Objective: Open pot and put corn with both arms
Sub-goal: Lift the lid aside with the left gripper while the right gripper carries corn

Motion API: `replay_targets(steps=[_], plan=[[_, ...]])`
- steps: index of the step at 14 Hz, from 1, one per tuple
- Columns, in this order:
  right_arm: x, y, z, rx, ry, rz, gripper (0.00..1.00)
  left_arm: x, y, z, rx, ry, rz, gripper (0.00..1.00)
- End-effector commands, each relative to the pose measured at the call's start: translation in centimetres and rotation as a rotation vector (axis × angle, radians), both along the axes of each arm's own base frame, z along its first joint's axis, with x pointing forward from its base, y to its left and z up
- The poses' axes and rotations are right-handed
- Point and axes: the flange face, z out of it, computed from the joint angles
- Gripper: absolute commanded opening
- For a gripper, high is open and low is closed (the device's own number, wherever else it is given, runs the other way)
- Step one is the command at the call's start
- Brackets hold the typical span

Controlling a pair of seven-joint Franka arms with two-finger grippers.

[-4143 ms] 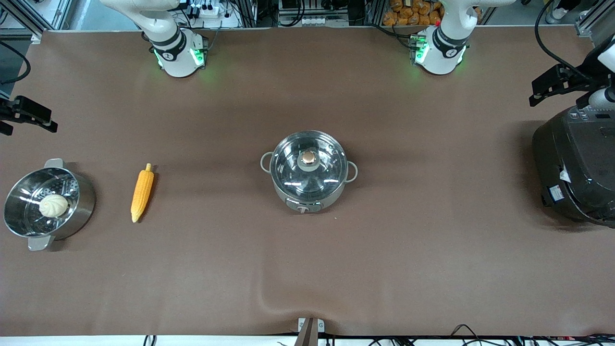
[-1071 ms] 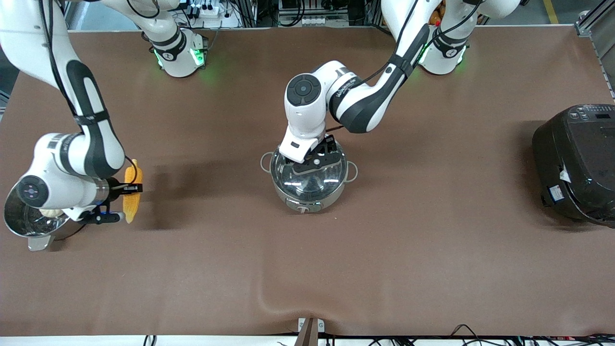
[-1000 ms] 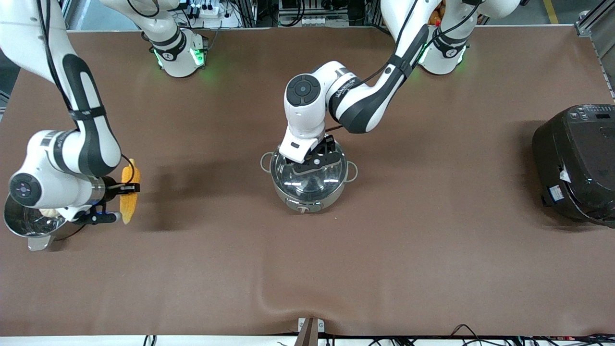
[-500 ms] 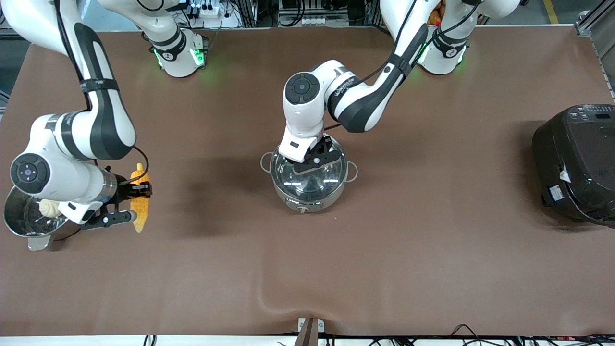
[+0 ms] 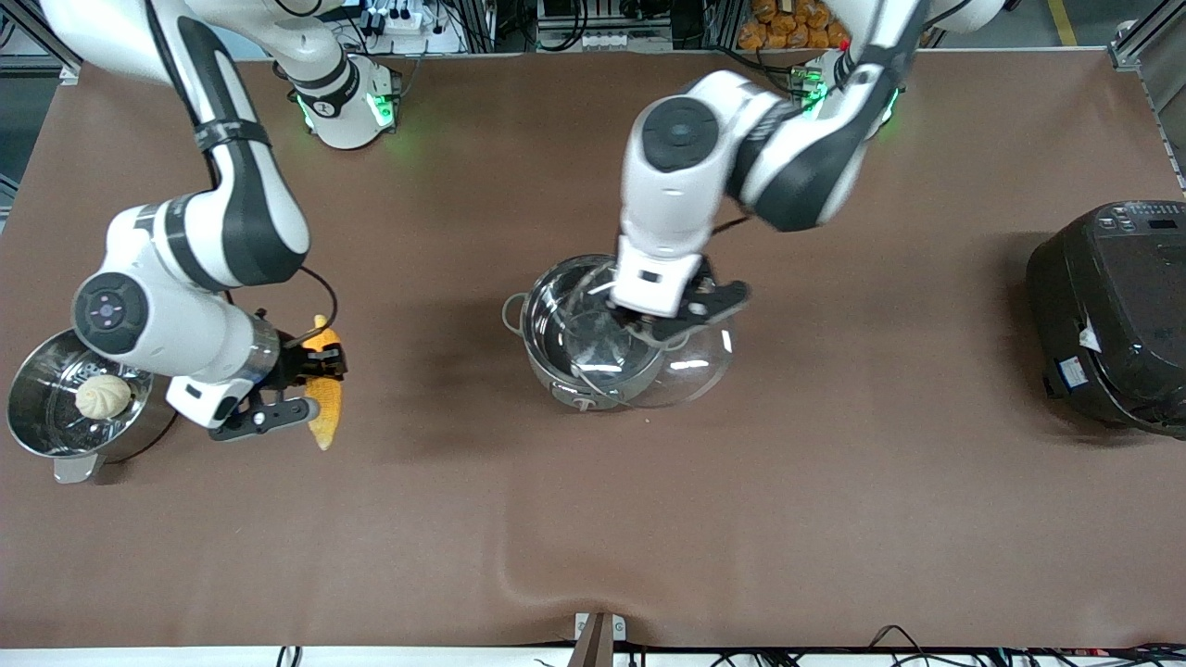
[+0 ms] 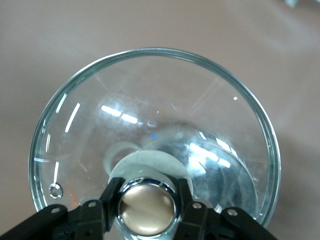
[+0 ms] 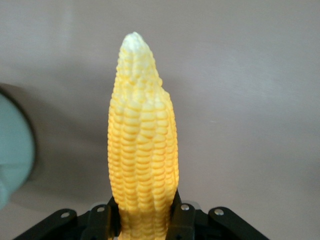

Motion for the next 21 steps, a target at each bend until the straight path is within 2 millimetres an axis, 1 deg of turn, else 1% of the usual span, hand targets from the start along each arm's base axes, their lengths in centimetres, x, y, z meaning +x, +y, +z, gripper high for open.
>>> replay_targets(steps=[1, 2, 3, 4, 5, 6, 7, 8, 9, 10, 11, 12, 13, 14, 15, 16, 17, 18, 19, 20, 21], plan=[[-2.2, 9.4, 2.7, -0.001, -0.034, -0.041, 0.17, 2.8, 7.7, -0.5, 0.048, 0.086, -0.019, 0.00], [-3.9, 14.2, 2.7, -0.005, -0.038, -0.045, 0.17, 3.8, 10.4, -1.4, 0.065, 0.111, -0.030, 0.00], [-5.3, 18.3, 2.2, -0.002, -0.049, -0.069, 0.17, 4.8, 13.0, -2.1, 0.078, 0.122, -0.036, 0.00], [-6.8, 22.5, 1.2, 0.005, -0.061, -0.119, 0.17, 6.0, 15.7, -2.3, 0.072, 0.116, -0.037, 0.00], [-8.6, 25.9, -0.1, 0.003, -0.057, -0.166, 0.17, 7.0, 17.9, -2.6, 0.062, 0.097, -0.048, 0.00], [-9.8, 28.7, -1.5, 0.006, -0.060, -0.196, 0.17, 7.4, 19.6, -3.4, 0.060, 0.093, -0.057, 0.00], [-11.1, 31.0, -2.9, 0.005, -0.063, -0.207, 0.17, 7.3, 21.0, -4.2, 0.053, 0.081, -0.072, 0.00], [-11.3, 31.9, -3.8, 0.012, -0.071, -0.232, 0.17, 6.5, 22.0, -5.3, 0.048, 0.065, -0.088, 0.00], [-11.0, 32.2, -4.4, 0.020, -0.078, -0.240, 0.17, 5.3, 23.0, -6.2, 0.039, 0.026, -0.106, 0.00], [-10.5, 32.0, -4.8, 0.020, -0.079, -0.245, 0.19, 3.9, 24.3, -7.5, 0.028, -0.017, -0.115, 0.00], [-10.4, 32.1, -5.4, 0.015, -0.075, -0.247, 0.28, 2.7, 25.2, -9.0, 0.021, -0.050, -0.131, 0.00], [-10.7, 32.7, -6.6, 0.005, -0.068, -0.243, 0.42, 2.0, 25.6, -10.7, 0.023, -0.041, -0.148, 0.00], [-11.3, 33.6, -7.4, 0.009, -0.072, -0.232, 0.56, 1.9, 26.2, -12.2, 0.028, -0.015, -0.154, 0.00], [-11.9, 34.6, -7.5, 0.021, -0.087, -0.230, 0.63, 2.0, 26.8, -14.0, 0.034, 0.015, -0.160, 0.00], [-11.7, 34.4, -7.5, 0.026, -0.086, -0.250, 0.78, 2.1, 27.4, -15.6, 0.038, 0.041, -0.170, 0.00], [-11.5, 34.2, -7.2, 0.028, -0.088, -0.257, 1.00, 2.3, 28.3, -16.7, 0.040, 0.060, -0.163, 0.00], [-11.3, 34.0, -6.7, 0.030, -0.094, -0.251, 1.00, 2.3, 28.9, -18.3, 0.042, 0.086, -0.155, 0.00], [-10.9, 33.5, -6.3, 0.030, -0.097, -0.255, 1.00, 2.3, 29.1, -19.7, 0.043, 0.109, -0.152, 0.00], [-9.7, 32.0, -5.8, 0.029, -0.103, -0.276, 1.00, 2.2, 29.1, -21.0, 0.045, 0.131, -0.152, 0.00], [-8.2, 29.2, -3.9, 0.019, -0.095, -0.307, 1.00, 2.1, 29.1, -22.0, 0.045, 0.148, -0.149, 0.00], [-6.8, 26.0, -2.6, -0.014, -0.063, -0.316, 1.00, 2.1, 29.1, -22.4, 0.038, 0.152, -0.141, 0.00]])
